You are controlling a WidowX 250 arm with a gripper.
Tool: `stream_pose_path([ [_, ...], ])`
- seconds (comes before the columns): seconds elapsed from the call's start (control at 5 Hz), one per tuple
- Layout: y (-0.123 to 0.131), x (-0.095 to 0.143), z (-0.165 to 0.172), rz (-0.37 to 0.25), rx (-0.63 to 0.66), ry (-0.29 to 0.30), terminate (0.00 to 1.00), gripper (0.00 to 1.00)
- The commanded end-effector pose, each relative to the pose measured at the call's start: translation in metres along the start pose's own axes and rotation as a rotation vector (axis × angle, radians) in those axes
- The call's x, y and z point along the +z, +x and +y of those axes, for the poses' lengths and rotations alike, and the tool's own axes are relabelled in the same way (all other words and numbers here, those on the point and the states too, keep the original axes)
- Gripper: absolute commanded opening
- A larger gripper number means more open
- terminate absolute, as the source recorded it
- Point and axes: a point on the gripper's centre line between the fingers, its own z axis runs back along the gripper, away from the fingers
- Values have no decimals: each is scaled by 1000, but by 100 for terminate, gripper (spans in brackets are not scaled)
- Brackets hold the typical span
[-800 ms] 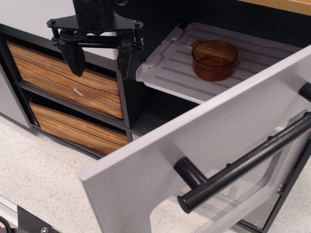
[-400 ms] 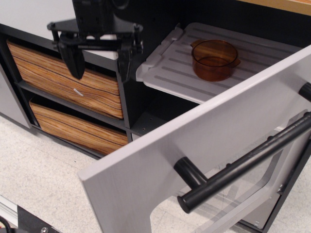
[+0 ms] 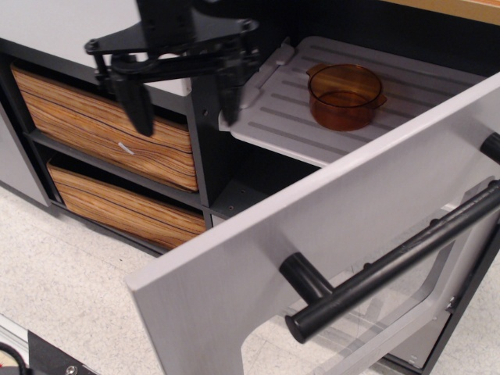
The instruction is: Close oven
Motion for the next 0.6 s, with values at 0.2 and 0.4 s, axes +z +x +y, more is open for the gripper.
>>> stream_pose_path([
  [0.2, -46, 72, -54, 92, 168, -116, 0, 100],
  [0.4, -63, 91, -68, 158, 200, -142, 0, 100],
])
